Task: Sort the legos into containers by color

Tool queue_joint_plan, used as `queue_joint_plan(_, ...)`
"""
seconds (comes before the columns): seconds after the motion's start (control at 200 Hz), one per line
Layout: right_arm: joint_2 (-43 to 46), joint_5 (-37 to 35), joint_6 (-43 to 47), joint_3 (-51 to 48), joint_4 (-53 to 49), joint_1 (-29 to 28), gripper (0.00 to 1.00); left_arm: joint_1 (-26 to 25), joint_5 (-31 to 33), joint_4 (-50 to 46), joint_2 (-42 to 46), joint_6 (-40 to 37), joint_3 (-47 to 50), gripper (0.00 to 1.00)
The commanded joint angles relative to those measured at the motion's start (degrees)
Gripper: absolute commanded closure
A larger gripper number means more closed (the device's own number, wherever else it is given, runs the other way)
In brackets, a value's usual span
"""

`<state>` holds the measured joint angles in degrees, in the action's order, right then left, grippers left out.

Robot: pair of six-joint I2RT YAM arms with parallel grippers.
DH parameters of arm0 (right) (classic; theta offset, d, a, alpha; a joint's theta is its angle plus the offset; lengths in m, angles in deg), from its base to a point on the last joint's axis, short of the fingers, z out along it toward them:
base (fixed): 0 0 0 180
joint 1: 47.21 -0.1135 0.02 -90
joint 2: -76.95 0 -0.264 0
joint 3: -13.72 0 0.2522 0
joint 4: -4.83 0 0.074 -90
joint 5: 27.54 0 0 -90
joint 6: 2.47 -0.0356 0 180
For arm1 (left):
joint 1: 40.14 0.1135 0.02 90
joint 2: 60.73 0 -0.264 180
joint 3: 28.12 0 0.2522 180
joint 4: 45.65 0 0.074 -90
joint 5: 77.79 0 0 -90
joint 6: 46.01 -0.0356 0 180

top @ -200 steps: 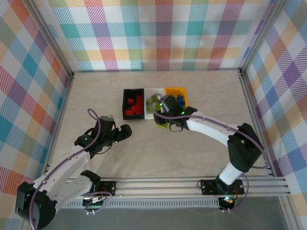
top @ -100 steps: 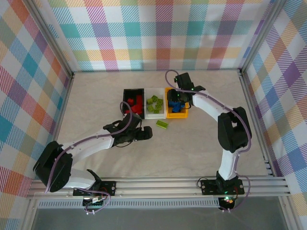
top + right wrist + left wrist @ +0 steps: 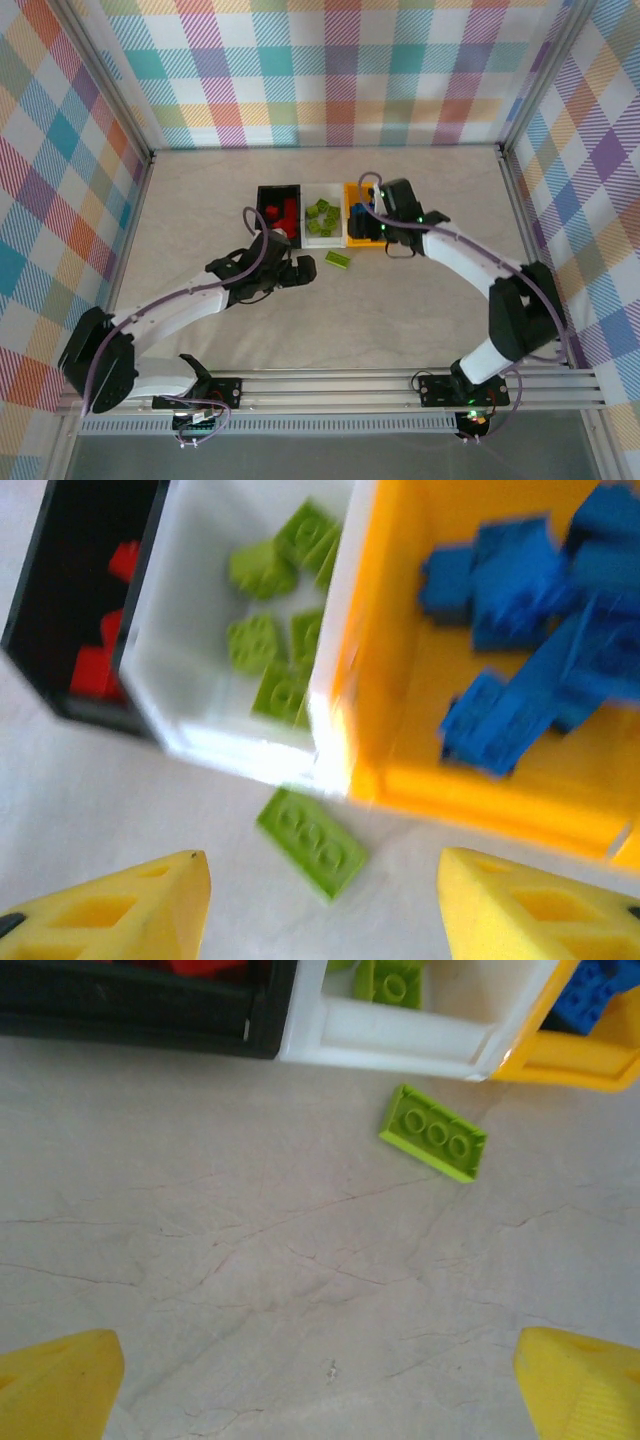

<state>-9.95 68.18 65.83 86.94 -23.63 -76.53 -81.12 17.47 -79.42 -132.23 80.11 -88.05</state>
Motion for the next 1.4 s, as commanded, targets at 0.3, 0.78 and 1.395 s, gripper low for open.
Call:
queue_joint_plan(0.3, -3.4, 2.2, -1.1, -11.6, 10.6, -6.3, 0.38, 3.5, 1.0, -6.0, 11.9, -0.4, 5.4, 0.00)
queue_joint_plan(0.78, -14.6, -4.6, 2.9, -4.0, 12.2, -6.3, 0.37, 4.7, 0.2, -6.8, 13.8, 0.1, 7.3, 0.00)
queue_joint_plan(1.395, -22.2, -13.0, 7.2, 5.0, 0.0, -12.8, 0.46, 5.7, -0.6, -5.6, 13.8, 0.7, 9.1, 0.00)
